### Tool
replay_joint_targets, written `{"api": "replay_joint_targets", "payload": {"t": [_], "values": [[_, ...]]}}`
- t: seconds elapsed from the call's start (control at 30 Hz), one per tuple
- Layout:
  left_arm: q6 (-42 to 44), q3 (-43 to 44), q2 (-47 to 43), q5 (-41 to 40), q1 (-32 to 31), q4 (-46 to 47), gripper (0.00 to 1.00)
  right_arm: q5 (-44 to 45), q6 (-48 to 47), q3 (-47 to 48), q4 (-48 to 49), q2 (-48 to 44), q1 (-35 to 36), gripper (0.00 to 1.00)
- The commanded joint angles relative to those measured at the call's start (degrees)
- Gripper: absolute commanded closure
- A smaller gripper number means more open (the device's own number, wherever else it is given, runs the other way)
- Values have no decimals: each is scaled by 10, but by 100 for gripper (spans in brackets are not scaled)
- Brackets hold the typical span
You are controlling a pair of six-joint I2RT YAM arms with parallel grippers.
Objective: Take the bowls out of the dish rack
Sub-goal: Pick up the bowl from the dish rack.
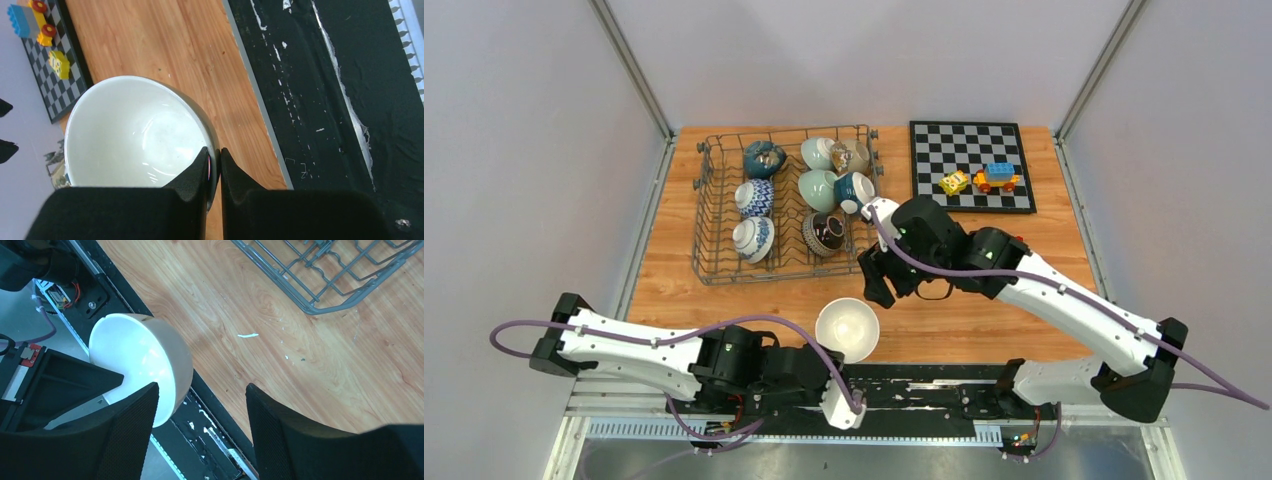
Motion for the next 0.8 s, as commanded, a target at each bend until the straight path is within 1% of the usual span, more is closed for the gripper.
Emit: {"api": "replay_joint_targets", "payload": {"t": [0.0, 0.03, 0.13, 0.17, 0.43, 0.77], "values": [[49, -9, -16, -14, -13, 60, 100, 38, -18, -1, -3, 2, 29, 34], [50, -12, -18, -11, -13, 63, 100, 48, -22, -3, -5, 3, 40, 35], [49, -15, -19, 0, -13, 67, 100, 114, -33, 0, -25, 6, 75, 39], [47, -16, -19, 5, -13, 70, 100, 119, -33, 0, -28, 7, 78, 40], [28, -26, -18, 15, -13, 98, 100, 140, -24, -32, -24, 23, 118, 50], [2, -32, -24, 19, -13, 102, 100, 139, -10, -51, -15, 39, 137, 56]]}}
